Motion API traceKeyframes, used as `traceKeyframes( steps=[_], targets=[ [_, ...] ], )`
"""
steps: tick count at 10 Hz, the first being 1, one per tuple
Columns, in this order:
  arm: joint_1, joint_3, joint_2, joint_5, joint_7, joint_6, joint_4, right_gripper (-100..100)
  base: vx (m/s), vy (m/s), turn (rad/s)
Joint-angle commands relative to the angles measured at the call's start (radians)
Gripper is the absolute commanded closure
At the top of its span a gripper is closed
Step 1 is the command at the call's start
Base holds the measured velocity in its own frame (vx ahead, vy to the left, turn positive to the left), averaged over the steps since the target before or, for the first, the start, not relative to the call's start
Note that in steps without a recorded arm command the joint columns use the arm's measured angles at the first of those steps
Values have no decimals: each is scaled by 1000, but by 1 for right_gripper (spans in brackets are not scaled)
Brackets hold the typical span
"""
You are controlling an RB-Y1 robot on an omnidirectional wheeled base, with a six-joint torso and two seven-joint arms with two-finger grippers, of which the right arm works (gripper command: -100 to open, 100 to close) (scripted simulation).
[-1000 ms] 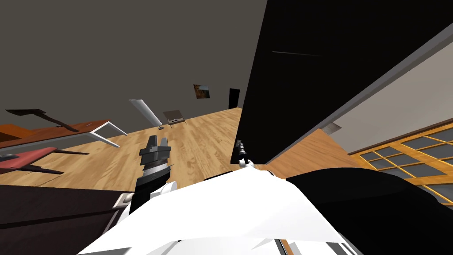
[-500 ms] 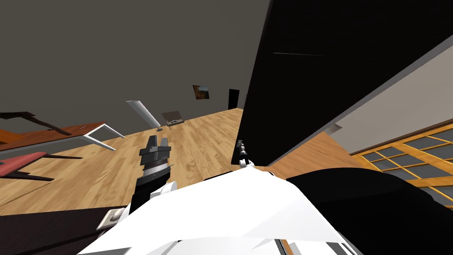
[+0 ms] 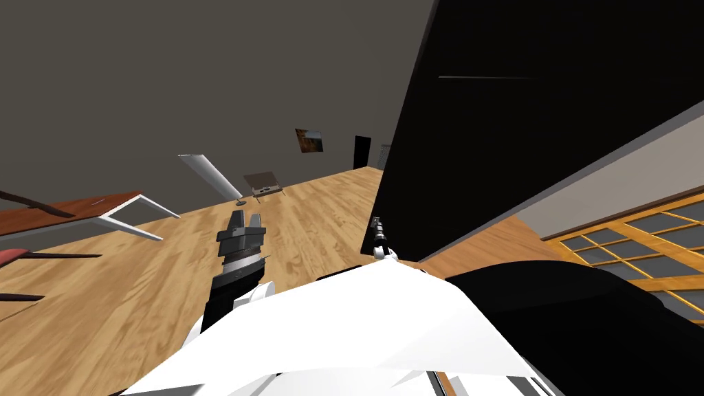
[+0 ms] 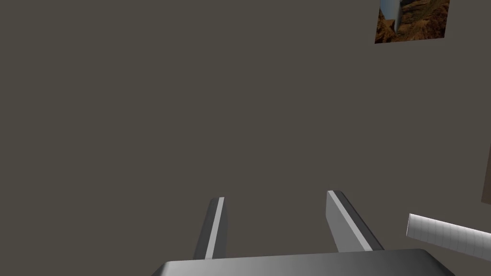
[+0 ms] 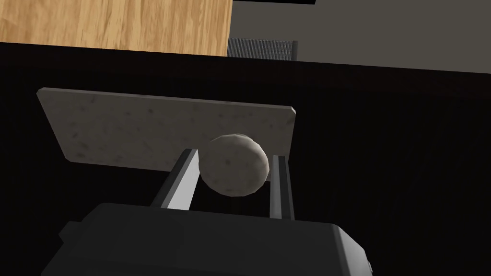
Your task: Push the door open
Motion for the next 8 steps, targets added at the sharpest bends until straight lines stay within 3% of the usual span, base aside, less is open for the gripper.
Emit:
traceKeyframes(
  steps=[1,2,8],
  targets=[
    [-17,-6,-10,-4,3,-23,33,100,53,-6,0],
    [-15,-27,-14,-16,10,-23,33,100,132,21,-32],
    [-10,-76,-20,-46,28,-22,34,100,194,38,-58]
  ],
)
